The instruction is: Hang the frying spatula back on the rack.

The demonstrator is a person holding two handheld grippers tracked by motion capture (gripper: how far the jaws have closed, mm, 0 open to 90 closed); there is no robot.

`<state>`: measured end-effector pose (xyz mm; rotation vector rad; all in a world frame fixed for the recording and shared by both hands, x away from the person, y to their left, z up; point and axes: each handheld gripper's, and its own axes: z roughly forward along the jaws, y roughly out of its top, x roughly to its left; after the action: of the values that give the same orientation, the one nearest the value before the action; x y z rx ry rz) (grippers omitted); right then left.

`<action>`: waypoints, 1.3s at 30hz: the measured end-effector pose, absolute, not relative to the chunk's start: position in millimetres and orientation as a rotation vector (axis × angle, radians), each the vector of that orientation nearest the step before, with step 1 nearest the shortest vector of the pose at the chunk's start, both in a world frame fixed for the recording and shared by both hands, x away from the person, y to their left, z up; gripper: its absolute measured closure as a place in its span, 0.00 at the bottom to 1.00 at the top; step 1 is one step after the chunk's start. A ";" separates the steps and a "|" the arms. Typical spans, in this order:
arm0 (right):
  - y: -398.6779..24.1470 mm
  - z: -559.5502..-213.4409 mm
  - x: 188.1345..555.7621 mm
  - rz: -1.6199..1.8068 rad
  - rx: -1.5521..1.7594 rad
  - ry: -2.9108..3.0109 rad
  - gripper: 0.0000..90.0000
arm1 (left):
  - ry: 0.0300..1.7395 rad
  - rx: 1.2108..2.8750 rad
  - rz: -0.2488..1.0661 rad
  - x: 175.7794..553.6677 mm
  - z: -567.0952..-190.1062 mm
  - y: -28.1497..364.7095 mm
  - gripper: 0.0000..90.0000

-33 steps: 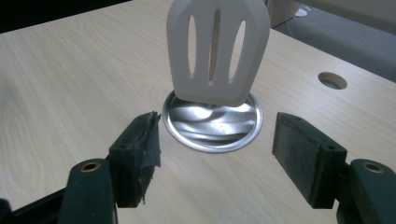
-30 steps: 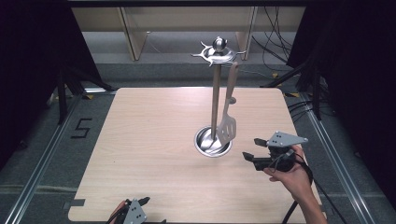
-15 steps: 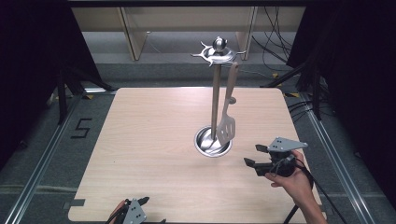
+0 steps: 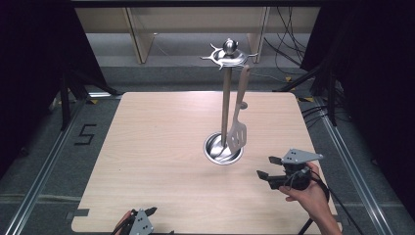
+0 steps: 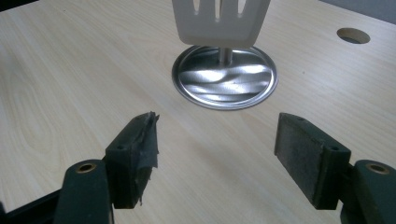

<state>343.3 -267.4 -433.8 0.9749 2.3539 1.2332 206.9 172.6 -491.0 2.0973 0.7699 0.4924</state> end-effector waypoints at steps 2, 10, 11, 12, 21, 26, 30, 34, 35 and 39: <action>-267.6 -435.4 342.6 1.238 0.954 2.354 0.34 | 0.756 2.114 0.512 207.4 -489.8 174.0 0.17; -262.5 -443.7 332.2 1.231 0.941 2.375 0.32 | 0.761 2.113 0.510 205.8 -490.6 174.4 0.17; -262.5 -443.7 332.2 1.231 0.941 2.375 0.32 | 0.761 2.113 0.510 205.8 -490.6 174.4 0.17; -260.1 -445.3 328.1 1.230 0.948 2.381 0.31 | 0.766 2.101 0.481 205.3 -490.9 173.7 0.17; -253.6 -455.8 317.9 1.223 0.937 2.416 0.30 | 0.736 2.106 0.507 205.5 -491.9 171.8 0.17; -253.4 -460.3 316.0 1.214 0.896 2.427 0.29 | 0.757 2.118 0.502 205.1 -492.2 172.2 0.17; -254.3 -464.6 310.8 1.214 0.930 2.429 0.29 | 0.747 2.125 0.508 205.3 -491.3 173.0 0.17; -256.0 -467.6 308.2 1.211 0.939 2.430 0.29 | 0.748 2.125 0.509 205.2 -491.3 173.0 0.17; -258.8 -469.6 307.6 1.206 0.919 2.420 0.29 | 0.759 2.116 0.512 205.0 -492.5 172.0 0.17; -260.8 -472.1 303.4 1.224 0.947 2.420 0.29 | 0.769 2.104 0.486 204.2 -492.5 171.4 0.17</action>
<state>303.4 -260.8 -472.1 0.9467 2.4202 1.2244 204.2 171.4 -492.5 2.1035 0.7693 0.4857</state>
